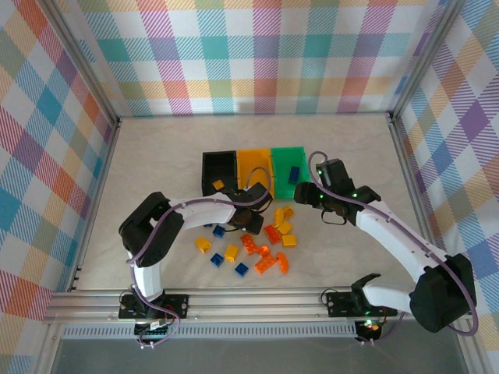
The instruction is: Sort the legos into containers by color
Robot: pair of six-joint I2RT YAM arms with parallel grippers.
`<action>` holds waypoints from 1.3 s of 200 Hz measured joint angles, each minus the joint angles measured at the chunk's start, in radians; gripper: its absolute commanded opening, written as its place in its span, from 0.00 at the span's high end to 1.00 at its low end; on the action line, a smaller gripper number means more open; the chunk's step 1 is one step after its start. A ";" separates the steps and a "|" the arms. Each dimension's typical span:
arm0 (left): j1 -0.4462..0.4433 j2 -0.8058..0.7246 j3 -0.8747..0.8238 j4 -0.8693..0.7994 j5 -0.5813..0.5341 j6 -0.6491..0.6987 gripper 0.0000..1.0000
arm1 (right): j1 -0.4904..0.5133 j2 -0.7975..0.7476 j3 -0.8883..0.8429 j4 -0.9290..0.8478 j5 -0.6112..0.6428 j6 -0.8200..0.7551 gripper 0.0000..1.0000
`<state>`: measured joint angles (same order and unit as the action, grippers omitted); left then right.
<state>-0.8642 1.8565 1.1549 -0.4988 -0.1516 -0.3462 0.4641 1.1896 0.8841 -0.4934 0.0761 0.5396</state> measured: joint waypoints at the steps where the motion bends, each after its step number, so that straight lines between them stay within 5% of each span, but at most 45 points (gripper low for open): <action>1: 0.000 0.000 0.000 0.000 0.000 0.000 0.43 | 0.000 0.000 0.000 0.000 0.000 0.000 0.32; 92: -0.029 0.020 0.023 0.013 -0.028 0.026 0.68 | -0.011 -0.009 -0.022 0.000 -0.018 0.000 0.32; 160: -0.028 -0.113 0.021 0.024 0.011 0.002 0.73 | -0.020 -0.022 -0.023 0.000 -0.018 0.003 0.32; 201: 0.055 -0.167 0.140 0.027 0.090 -0.064 0.75 | -0.021 -0.022 -0.023 0.000 -0.018 0.004 0.32; 260: 0.186 0.080 0.430 0.012 0.090 -0.152 0.77 | -0.025 -0.040 -0.034 -0.001 -0.018 0.007 0.31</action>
<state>-0.6781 1.9369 1.5845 -0.4870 -0.0620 -0.4984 0.4393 1.1496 0.8501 -0.4946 0.0586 0.5468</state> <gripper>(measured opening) 0.330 0.685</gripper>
